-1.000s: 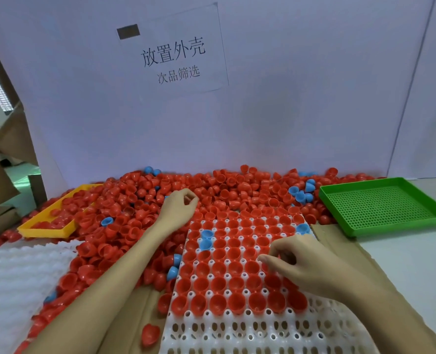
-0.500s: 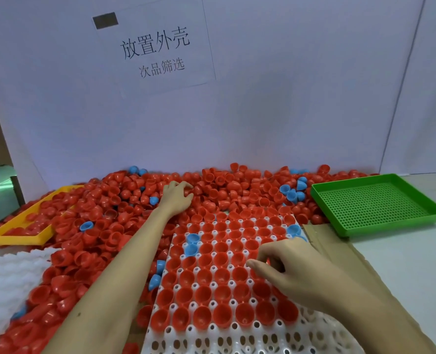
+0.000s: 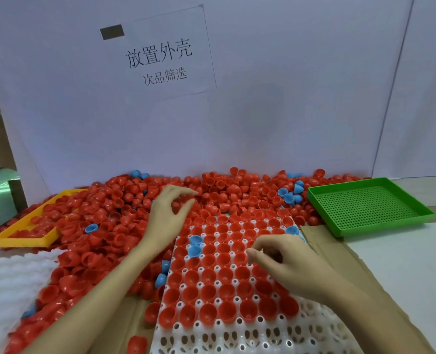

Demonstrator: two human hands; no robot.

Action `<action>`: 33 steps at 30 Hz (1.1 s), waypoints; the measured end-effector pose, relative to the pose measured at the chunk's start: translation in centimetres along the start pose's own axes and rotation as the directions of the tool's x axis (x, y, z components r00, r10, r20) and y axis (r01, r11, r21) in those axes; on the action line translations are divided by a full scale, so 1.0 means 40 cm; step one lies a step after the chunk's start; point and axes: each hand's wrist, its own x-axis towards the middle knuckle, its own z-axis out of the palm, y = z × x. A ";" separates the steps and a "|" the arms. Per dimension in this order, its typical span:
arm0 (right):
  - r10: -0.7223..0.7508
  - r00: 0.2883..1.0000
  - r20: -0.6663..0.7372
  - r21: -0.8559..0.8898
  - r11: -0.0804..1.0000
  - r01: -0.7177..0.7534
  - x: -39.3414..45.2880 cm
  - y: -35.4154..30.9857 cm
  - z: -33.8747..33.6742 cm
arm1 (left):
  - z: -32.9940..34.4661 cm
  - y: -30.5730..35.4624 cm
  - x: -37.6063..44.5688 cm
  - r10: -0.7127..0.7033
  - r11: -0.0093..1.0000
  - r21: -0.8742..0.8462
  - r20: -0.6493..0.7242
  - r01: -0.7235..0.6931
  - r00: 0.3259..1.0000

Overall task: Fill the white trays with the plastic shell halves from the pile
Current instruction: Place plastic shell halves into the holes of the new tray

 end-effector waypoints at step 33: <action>-0.084 0.996 0.008 0.461 0.884 0.071 0.005 -0.031 0.036 | -0.002 0.160 -0.253 -0.013 0.859 -0.494 0.241 0.134 0.971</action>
